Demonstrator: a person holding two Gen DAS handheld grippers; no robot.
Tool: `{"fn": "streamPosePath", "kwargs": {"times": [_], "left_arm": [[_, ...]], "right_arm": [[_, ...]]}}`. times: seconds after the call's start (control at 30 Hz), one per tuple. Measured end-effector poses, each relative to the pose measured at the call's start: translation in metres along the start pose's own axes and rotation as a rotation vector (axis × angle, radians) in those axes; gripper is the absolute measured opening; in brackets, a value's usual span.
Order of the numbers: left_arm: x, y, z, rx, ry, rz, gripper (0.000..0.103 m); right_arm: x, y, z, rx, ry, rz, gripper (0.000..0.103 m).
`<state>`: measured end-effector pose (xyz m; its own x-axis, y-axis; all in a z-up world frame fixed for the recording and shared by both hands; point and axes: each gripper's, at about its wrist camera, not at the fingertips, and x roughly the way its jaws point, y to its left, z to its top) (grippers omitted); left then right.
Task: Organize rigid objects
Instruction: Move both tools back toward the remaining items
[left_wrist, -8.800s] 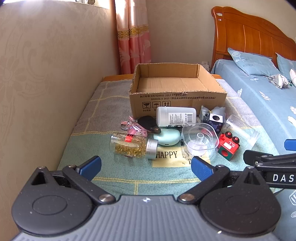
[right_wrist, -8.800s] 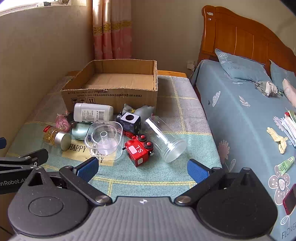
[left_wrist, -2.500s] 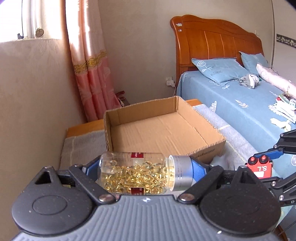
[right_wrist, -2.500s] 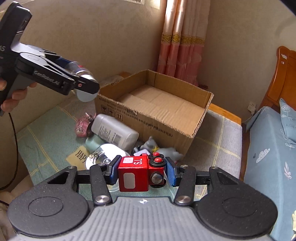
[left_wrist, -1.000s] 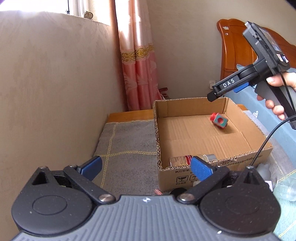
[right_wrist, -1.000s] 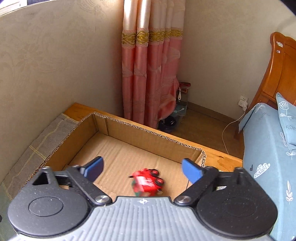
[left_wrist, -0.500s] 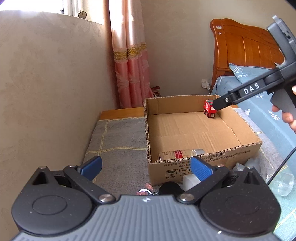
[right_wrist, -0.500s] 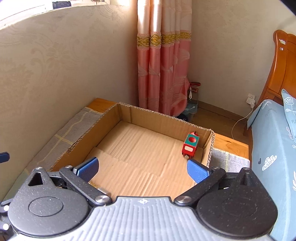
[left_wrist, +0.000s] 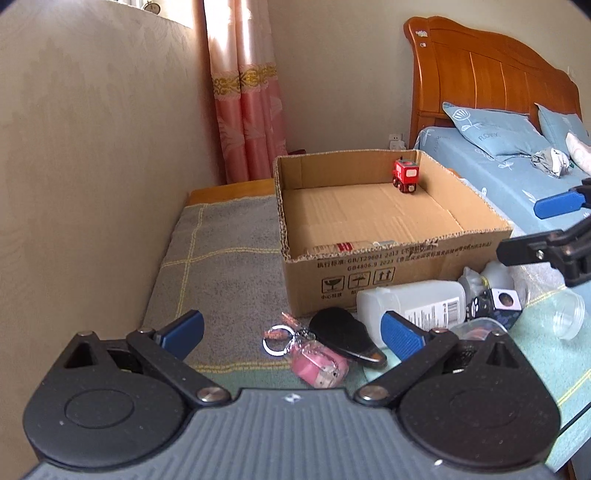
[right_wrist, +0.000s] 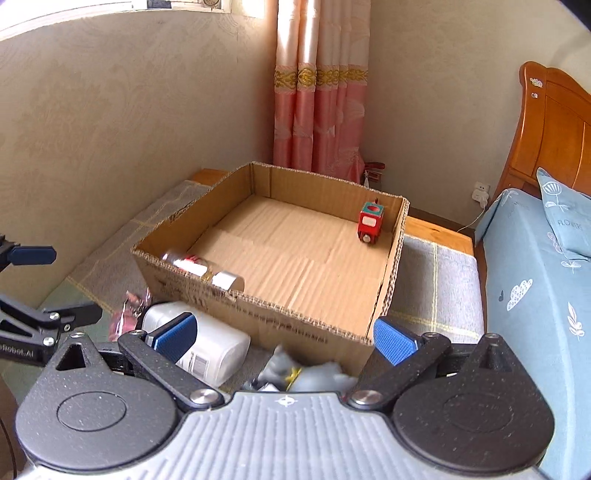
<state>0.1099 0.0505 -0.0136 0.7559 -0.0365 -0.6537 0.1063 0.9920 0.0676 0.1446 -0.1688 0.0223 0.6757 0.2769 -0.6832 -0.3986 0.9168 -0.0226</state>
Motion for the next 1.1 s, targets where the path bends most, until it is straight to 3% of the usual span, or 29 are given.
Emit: {"fn": "streamPosePath", "kwargs": {"times": [0.17, 0.33, 0.43, 0.53, 0.83, 1.1], "left_arm": [[0.012, 0.001, -0.021, 0.010, 0.062, -0.023, 0.102], [0.023, 0.004, -0.037, 0.029, 0.102, -0.049, 0.102], [0.031, 0.007, -0.045, 0.023, 0.127, -0.071, 0.102], [0.034, 0.009, -0.051, 0.021, 0.139, -0.079, 0.102], [0.036, 0.012, -0.042, 0.030, 0.076, -0.119, 0.102], [0.051, 0.006, -0.030, 0.096, 0.023, -0.233, 0.102]], "right_arm": [[-0.003, 0.019, -0.039, 0.040, 0.037, 0.069, 0.103], [0.008, 0.038, -0.078, 0.078, 0.139, 0.122, 0.103], [0.018, 0.048, -0.091, 0.078, 0.175, 0.095, 0.103], [0.027, 0.058, -0.088, 0.054, 0.151, 0.025, 0.103], [0.045, 0.066, -0.082, 0.018, 0.163, -0.048, 0.103], [0.036, 0.052, -0.098, 0.034, 0.150, -0.025, 0.103]]}}
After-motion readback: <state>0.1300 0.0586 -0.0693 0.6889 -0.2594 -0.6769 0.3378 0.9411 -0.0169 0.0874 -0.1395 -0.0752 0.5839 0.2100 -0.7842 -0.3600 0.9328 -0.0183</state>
